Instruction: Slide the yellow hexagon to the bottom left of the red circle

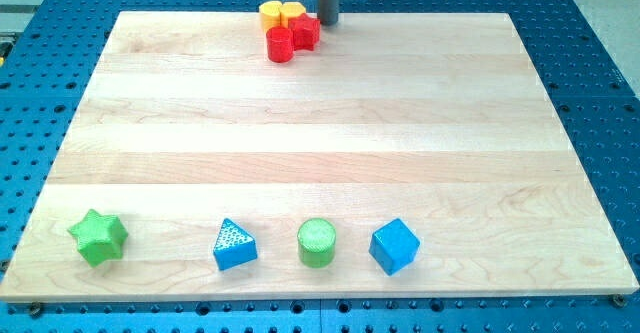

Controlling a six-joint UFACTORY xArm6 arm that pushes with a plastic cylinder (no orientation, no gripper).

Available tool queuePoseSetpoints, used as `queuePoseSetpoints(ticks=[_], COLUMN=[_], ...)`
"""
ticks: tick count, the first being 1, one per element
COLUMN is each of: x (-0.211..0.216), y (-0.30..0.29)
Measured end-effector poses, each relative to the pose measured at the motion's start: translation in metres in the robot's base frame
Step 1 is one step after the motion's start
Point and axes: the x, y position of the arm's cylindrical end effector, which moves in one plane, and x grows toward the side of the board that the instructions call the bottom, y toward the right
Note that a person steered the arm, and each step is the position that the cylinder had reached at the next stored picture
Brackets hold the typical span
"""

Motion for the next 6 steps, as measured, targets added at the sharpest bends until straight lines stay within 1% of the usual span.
queuePoseSetpoints(ticks=[1, 2, 3, 4, 6], x=[0.001, 0.030, 0.034, 0.047, 0.076], y=[-0.045, -0.089, -0.084, -0.121, -0.062])
